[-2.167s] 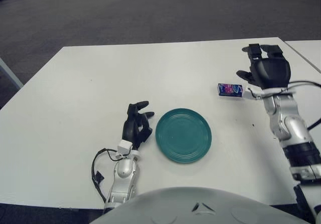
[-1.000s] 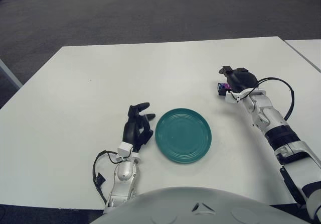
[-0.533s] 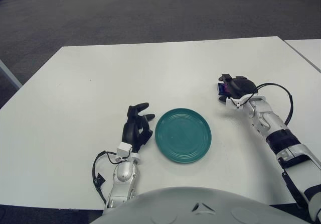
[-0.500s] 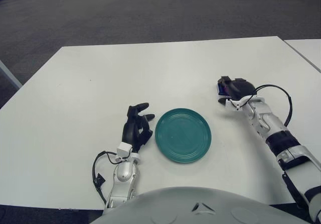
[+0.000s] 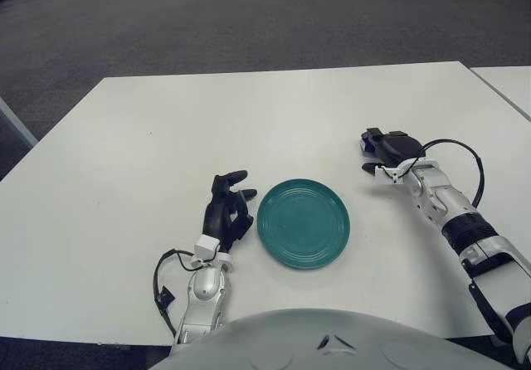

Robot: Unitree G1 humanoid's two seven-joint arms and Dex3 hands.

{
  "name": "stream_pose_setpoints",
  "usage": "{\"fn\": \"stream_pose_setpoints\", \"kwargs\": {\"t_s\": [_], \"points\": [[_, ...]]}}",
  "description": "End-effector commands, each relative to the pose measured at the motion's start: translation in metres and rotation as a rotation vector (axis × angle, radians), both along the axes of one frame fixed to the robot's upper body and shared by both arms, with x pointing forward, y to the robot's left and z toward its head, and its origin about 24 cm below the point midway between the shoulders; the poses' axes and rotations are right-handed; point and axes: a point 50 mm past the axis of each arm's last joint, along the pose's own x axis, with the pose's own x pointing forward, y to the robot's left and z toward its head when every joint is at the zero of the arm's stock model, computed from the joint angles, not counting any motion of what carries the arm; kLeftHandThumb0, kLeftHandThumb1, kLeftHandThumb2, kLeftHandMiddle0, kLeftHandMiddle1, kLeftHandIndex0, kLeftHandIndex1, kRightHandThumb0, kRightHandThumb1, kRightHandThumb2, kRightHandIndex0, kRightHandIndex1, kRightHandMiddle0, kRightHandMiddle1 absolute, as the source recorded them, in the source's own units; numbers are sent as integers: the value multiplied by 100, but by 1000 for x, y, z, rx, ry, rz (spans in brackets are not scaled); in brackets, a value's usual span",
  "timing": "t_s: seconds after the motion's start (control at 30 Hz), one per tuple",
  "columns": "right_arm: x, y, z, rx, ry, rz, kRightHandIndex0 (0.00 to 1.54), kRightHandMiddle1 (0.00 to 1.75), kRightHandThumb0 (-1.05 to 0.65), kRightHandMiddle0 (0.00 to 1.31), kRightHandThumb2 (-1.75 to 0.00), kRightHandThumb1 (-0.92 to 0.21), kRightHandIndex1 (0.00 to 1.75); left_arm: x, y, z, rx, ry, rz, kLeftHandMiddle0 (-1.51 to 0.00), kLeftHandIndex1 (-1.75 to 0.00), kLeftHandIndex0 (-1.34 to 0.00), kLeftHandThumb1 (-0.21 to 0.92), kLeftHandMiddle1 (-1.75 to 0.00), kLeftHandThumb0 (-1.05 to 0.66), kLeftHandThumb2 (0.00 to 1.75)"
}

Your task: Put the gum into the plate.

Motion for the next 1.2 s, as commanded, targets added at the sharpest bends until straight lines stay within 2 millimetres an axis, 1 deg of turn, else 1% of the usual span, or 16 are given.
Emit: {"fn": "stream_pose_setpoints", "kwargs": {"t_s": [0.0,0.37,0.73,0.8,0.9,0.93,0.97,1.0,1.03,1.07,1.1,1.13,1.17], "points": [[-8,-8,-17,-25,104,-28,40,73,-80,0,-53,-92,23,-4,0,-13,-30,84,7,-41,-127,-13,92,-114,-75,92],[-7,-14,-25,-36,147,-59,39,73,-79,0,-54,-92,21,-2,0,-14,-29,81,21,-42,-125,-11,92,-110,-74,89],[-10,-22,-32,-31,162,-78,43,79,-78,0,-57,-92,21,0,1,-16,-24,72,20,-41,-123,-10,92,-106,-73,89],[-10,-22,-33,-24,162,-83,44,82,-78,0,-58,-92,22,0,1,-16,-28,74,20,-41,-123,-11,92,-106,-73,89],[-10,-23,-35,-8,154,-92,48,96,-78,0,-60,-92,31,1,1,-17,-33,77,23,-42,-124,-11,92,-106,-73,89],[-11,-23,-35,3,145,-97,49,104,-78,2,-60,-92,42,1,2,-17,-34,78,25,-42,-124,-11,92,-106,-73,89],[-11,-23,-35,11,138,-100,51,124,-77,7,-60,-92,72,2,2,-17,-36,79,26,-42,-124,-11,92,-106,-73,88],[-11,-23,-36,33,121,-105,51,137,-77,9,-60,-92,92,2,2,-17,-37,79,28,-43,-124,-11,92,-106,-73,88],[-12,-23,-36,47,109,-108,54,144,-76,15,-60,-92,107,2,3,-18,-38,79,28,-43,-124,-11,92,-106,-74,88],[-12,-23,-36,74,92,-112,57,155,-74,24,-59,-92,131,2,3,-18,-38,76,30,-43,-124,-12,92,-106,-74,88],[-12,-22,-36,92,81,-114,61,162,-72,31,-58,-92,147,3,3,-17,-38,73,31,-44,-124,-12,92,-107,-74,87],[-13,-22,-36,112,70,-115,63,165,-71,34,-58,-92,152,3,3,-17,-37,68,33,-44,-124,-12,92,-107,-74,86],[-13,-21,-36,125,62,-116,67,168,-70,40,-59,-92,160,3,4,-17,-36,65,34,-43,-125,-12,92,-107,-75,86]]}}
